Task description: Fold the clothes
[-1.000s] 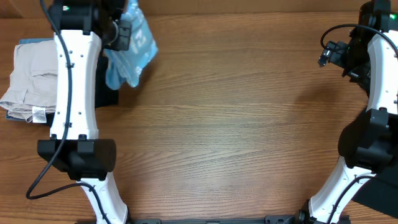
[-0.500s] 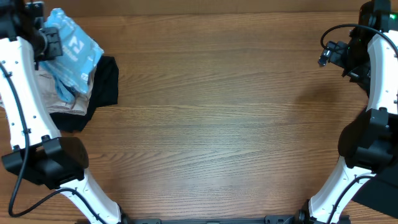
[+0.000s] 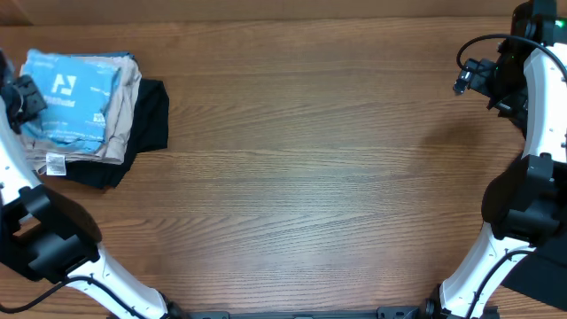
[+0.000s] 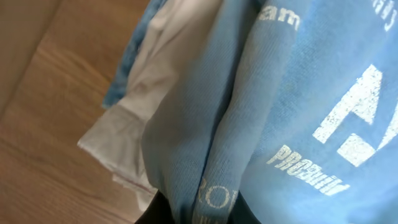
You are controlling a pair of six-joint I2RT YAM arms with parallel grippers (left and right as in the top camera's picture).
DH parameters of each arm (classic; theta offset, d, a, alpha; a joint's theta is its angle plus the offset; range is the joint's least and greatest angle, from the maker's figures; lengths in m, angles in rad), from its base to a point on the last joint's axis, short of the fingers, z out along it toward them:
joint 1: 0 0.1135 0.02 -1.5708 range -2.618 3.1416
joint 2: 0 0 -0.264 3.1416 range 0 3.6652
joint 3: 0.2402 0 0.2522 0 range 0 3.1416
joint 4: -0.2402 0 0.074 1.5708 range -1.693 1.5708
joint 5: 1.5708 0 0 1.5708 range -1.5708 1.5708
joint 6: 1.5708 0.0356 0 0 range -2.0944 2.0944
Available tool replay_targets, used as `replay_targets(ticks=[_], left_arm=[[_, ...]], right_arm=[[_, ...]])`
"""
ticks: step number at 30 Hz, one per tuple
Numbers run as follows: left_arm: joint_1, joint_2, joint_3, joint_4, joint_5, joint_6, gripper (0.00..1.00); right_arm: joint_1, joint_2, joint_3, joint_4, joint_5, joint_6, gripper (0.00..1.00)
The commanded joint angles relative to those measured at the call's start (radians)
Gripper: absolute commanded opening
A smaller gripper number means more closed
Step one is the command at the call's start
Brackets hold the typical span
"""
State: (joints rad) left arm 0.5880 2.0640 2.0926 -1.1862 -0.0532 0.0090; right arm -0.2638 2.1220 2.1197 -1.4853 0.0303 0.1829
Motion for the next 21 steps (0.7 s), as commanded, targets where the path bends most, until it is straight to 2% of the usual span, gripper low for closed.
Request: replay_targets(ticks=[1, 2, 3, 4, 5, 6, 9, 12, 13, 14, 15, 18, 21], left_arm=[[0.069, 0.003, -0.01, 0.01, -0.005, -0.12, 0.04], [0.082, 0.003, -0.01, 0.01, 0.012, -0.137, 0.04], [0.088, 0.003, -0.01, 0.01, 0.037, -0.136, 0.15], [0.088, 0.003, -0.01, 0.011, 0.046, -0.136, 0.41], [0.087, 0.003, -0.01, 0.013, 0.047, -0.137, 0.76], [0.085, 0.003, -0.008, 0.019, 0.051, -0.137, 1.0], [0.089, 0.001, 0.118, -0.026, 0.137, -0.137, 1.0], [0.084, 0.001, 0.268, -0.085, 0.307, -0.137, 1.0], [0.078, 0.001, 0.28, -0.079, 0.432, -0.136, 0.82], [0.071, 0.005, 0.275, -0.072, 0.505, -0.136, 0.4], [0.063, 0.01, 0.263, -0.065, 0.531, -0.137, 0.04], [0.032, 0.072, 0.232, -0.057, 0.595, -0.136, 0.04], [0.011, 0.159, 0.232, -0.071, 0.755, -0.081, 0.04]], right_arm=[[0.0, -0.012, 0.013, 0.003, 0.006, 0.004, 1.0], [0.0, -0.012, 0.013, 0.003, 0.006, 0.005, 1.0], [0.0, -0.012, 0.013, 0.003, 0.006, 0.004, 1.0], [0.0, -0.012, 0.013, 0.003, 0.006, 0.004, 1.0], [0.0, -0.012, 0.013, 0.003, 0.006, 0.004, 1.0], [0.0, -0.012, 0.013, 0.003, 0.006, 0.005, 1.0], [0.0, -0.012, 0.013, 0.003, 0.006, 0.005, 1.0], [0.0, -0.012, 0.013, 0.003, 0.006, 0.004, 1.0], [0.0, -0.012, 0.013, 0.003, 0.006, 0.004, 1.0], [0.0, -0.012, 0.013, 0.003, 0.006, 0.004, 1.0], [0.0, -0.012, 0.013, 0.003, 0.006, 0.004, 1.0], [0.0, -0.012, 0.013, 0.003, 0.006, 0.004, 1.0], [0.0, -0.012, 0.013, 0.003, 0.006, 0.004, 1.0]])
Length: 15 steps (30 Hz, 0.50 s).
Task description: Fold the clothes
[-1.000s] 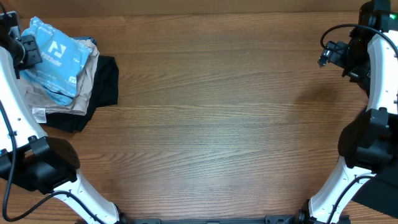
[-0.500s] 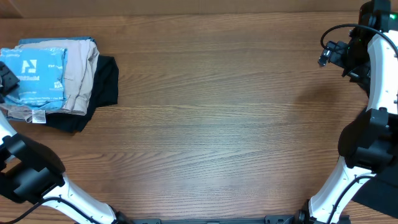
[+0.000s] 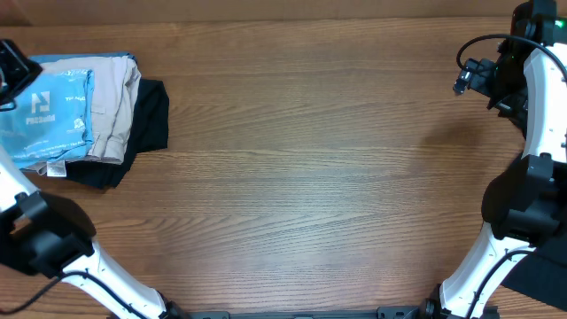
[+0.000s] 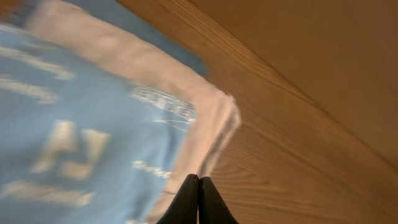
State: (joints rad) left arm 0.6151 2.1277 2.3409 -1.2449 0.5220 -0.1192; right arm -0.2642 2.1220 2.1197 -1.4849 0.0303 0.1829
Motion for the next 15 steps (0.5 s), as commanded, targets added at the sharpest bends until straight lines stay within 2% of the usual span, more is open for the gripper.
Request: replay_targets(ticks=[1, 5, 10, 13, 15], left_arm=[[-0.023, 0.128, -0.016, -0.02, 0.206, 0.053, 0.04], [-0.029, 0.249, -0.016, -0.061, 0.217, 0.086, 0.04], [-0.034, 0.236, -0.004, -0.054, 0.439, 0.088, 0.04], [-0.091, 0.161, 0.006, -0.055, 0.404, 0.058, 0.04], [-0.181, 0.099, 0.006, -0.031, 0.307, -0.004, 0.04]], right_arm=[[0.0, -0.012, 0.013, 0.003, 0.006, 0.004, 1.0], [0.0, -0.012, 0.013, 0.003, 0.006, 0.004, 1.0], [0.0, -0.012, 0.013, 0.003, 0.006, 0.004, 1.0], [0.0, -0.012, 0.013, 0.003, 0.006, 0.004, 1.0], [0.0, -0.012, 0.013, 0.003, 0.006, 0.004, 1.0]])
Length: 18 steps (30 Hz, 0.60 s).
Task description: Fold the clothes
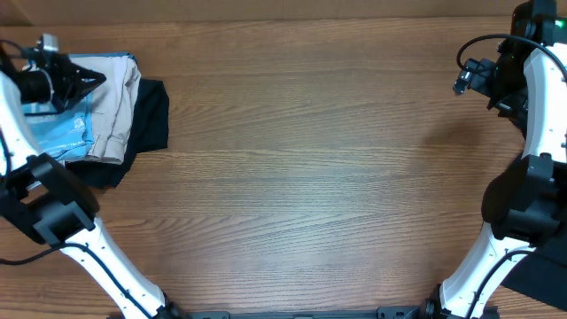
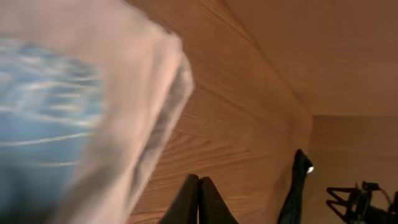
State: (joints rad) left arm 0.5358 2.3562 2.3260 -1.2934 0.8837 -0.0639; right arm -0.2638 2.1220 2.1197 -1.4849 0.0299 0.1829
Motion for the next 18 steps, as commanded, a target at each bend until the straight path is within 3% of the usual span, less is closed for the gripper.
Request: replay_targets(ticks=[1, 7, 9, 10, 12, 15, 18], left_arm=[[-0.151, -0.143, 0.021, 0.034, -0.094, -0.088, 0.06], [-0.437, -0.141, 0.02, 0.159, -0.305, -0.252, 0.11], [-0.538, -0.14, 0.02, 0.211, -0.407, -0.251, 0.2], [-0.58, -0.14, 0.02, 0.226, -0.458, -0.251, 0.33], [-0.663, -0.14, 0.02, 0.237, -0.574, -0.251, 1.0], [-0.739, -0.14, 0.02, 0.232, -0.686, -0.251, 1.0], [-0.798, -0.14, 0.02, 0.228, -0.684, -0.251, 1.0]], right_arm=[[0.0, -0.012, 0.013, 0.003, 0.006, 0.004, 1.0], [0.0, -0.012, 0.013, 0.003, 0.006, 0.004, 1.0], [0.0, -0.012, 0.013, 0.003, 0.006, 0.005, 1.0], [0.0, -0.012, 0.013, 0.003, 0.006, 0.004, 1.0], [0.0, -0.012, 0.013, 0.003, 0.006, 0.004, 1.0], [0.0, -0.012, 0.013, 0.003, 0.006, 0.004, 1.0], [0.0, -0.012, 0.013, 0.003, 0.006, 0.004, 1.0]])
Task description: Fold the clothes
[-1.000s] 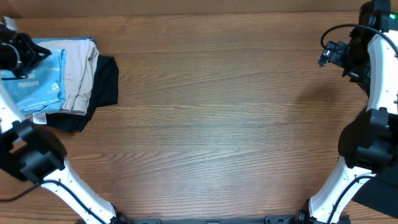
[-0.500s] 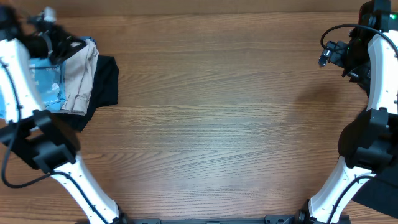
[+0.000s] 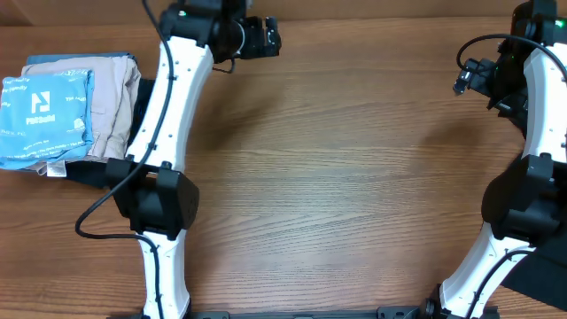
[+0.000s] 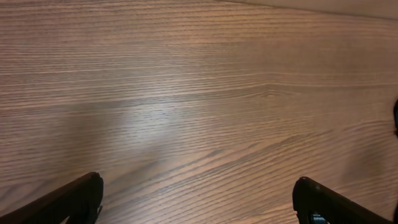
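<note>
A folded light blue shirt with white print lies on top of a stack at the table's far left. Under it are a beige garment and a black garment. My left gripper hangs over the back of the table, well right of the stack. In the left wrist view, the left gripper is wide open over bare wood with nothing between its fingers. My right gripper is raised at the far right; its jaws are too small to read.
The wooden table spreads between the two arms. The left arm reaches across just right of the stack. The right arm stands along the right edge.
My left gripper was shut above the stack at the far left. Now it is open over bare wood at the back of the table, right of the stack. The stack lies uncovered.
First my left gripper was shut on a fold of the blue shirt, which lay further right on the stack. Then the shirt lay further left and the fingers were shut and empty beside it. The gripper stayed shut over the stack, and now it is away and open.
</note>
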You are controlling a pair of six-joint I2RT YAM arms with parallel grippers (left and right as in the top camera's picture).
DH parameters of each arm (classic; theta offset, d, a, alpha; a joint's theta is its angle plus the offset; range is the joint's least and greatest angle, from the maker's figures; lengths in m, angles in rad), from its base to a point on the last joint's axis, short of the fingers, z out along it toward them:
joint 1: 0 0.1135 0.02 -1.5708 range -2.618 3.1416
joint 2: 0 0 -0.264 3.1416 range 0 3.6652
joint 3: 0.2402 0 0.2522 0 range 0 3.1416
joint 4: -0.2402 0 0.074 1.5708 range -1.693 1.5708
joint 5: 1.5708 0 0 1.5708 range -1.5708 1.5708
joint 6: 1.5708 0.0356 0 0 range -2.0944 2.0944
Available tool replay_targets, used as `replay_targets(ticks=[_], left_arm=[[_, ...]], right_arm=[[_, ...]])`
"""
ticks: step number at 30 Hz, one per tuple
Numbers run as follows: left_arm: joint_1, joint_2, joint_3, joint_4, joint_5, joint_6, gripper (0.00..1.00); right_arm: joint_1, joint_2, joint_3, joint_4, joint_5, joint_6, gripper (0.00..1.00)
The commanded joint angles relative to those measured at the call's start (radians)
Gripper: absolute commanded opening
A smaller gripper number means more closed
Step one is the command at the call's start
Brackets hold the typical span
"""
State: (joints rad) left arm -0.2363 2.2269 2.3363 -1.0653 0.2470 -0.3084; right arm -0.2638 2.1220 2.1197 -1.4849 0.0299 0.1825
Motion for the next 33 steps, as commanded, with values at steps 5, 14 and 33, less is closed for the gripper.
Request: replay_targets(ticks=[5, 14, 33], left_arm=[[-0.039, -0.011, 0.01, 0.0, -0.048, -0.006, 1.0], [-0.039, -0.011, 0.01, 0.0, -0.048, -0.006, 1.0], [-0.038, -0.011, 0.01, 0.0, -0.048, -0.006, 1.0]], right_arm=[[0.0, -0.012, 0.013, 0.003, 0.006, 0.005, 1.0], [0.0, -0.012, 0.013, 0.003, 0.006, 0.005, 1.0], [0.552, -0.841, 0.013, 0.024, 0.028, -0.028, 1.0]])
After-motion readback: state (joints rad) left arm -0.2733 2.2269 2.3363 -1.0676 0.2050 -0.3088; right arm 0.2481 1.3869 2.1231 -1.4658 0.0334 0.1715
